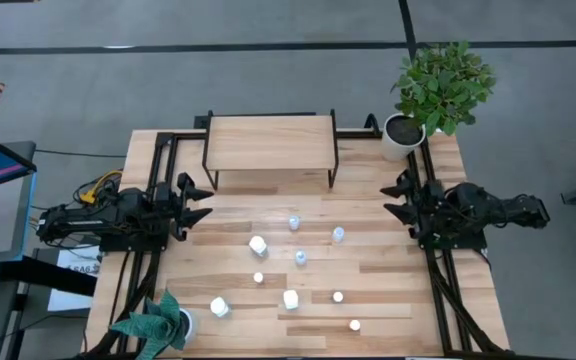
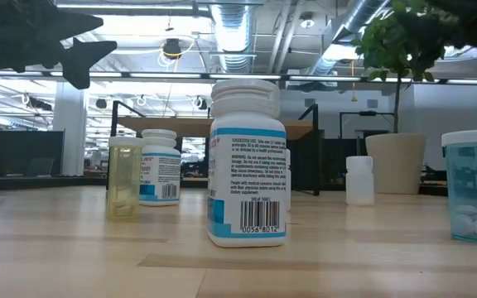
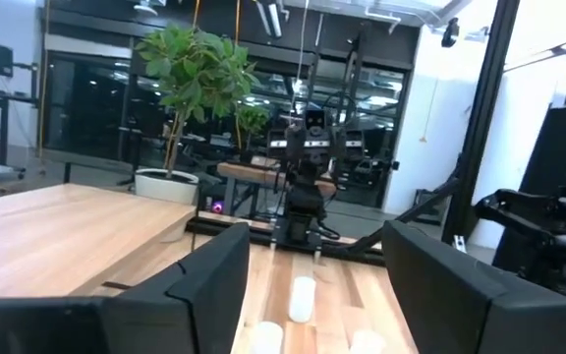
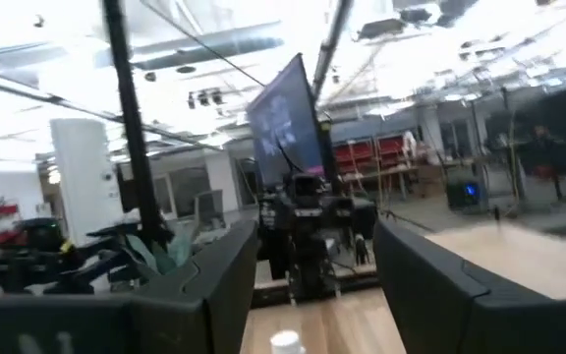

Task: Pick and place medicine bottles onto shelf by color
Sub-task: Put the top right transparent pill bottle on the shelf

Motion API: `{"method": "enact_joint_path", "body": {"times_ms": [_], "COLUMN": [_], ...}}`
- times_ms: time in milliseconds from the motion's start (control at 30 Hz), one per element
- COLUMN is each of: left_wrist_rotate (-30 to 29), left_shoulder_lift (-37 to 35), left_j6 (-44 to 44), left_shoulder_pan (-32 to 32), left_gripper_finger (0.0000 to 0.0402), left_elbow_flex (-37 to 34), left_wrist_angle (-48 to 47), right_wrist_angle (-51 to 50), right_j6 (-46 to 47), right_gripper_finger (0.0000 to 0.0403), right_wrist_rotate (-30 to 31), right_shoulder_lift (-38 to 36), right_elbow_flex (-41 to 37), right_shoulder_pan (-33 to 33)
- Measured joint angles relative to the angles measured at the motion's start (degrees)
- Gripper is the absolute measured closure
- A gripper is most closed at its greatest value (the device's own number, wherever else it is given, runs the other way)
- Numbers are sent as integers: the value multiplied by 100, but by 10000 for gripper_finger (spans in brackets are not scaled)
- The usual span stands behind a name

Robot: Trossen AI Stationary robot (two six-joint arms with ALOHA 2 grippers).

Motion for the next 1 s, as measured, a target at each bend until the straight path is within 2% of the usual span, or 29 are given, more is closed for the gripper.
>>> {"method": "enact_joint_path", "body": {"times_ms": [167, 333, 400, 533, 667, 800, 1000], "left_wrist_rotate": [-210, -426, -533, -816, -939, -958, -957], "left_shoulder_lift": [0, 0, 0, 0, 0, 0, 0], "left_j6": [-10, -11, -8, 258, 605, 684, 698], "left_shoulder_pan": [0, 0, 0, 0, 1, 2, 1], "left_gripper_finger": [184, 184, 184, 184, 184, 184, 184], "left_elbow_flex": [0, 0, 0, 0, 0, 0, 0], "left_wrist_angle": [1, -4, -16, -2, 0, 0, -20], "right_wrist_angle": [-599, -1388, -1970, -3471, -4737, -5460, -5300], "right_j6": [-428, -898, -995, -763, -107, 207, -242], "right_gripper_finger": [185, 180, 176, 169, 168, 168, 168], "right_wrist_rotate": [-15, -2, 184, 620, 583, 207, -817], "right_shoulder_lift": [803, 2062, 2546, 3462, 4424, 5256, 6241], "right_elbow_flex": [819, 1832, 2278, 3116, 3710, 4020, 4055], "right_shoulder_pan": [213, 346, 312, 98, -224, -474, -556]}}
